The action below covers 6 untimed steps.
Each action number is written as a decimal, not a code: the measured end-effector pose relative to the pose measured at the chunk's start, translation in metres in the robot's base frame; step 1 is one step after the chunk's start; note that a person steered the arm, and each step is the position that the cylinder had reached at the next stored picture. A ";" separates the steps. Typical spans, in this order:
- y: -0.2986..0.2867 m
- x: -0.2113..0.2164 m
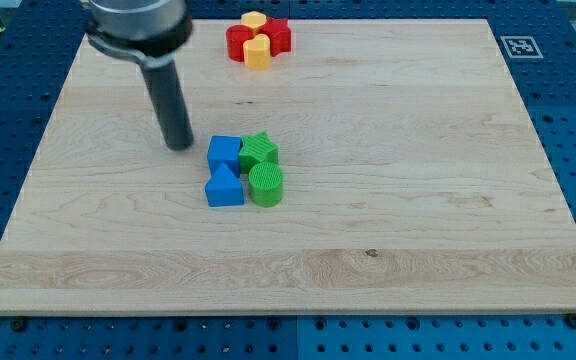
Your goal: Slide yellow hexagon and red star slightly down
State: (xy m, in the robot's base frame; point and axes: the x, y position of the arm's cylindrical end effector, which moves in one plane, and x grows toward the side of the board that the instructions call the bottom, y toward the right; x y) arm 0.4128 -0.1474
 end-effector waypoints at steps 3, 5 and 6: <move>-0.059 -0.164; 0.045 -0.215; 0.102 -0.218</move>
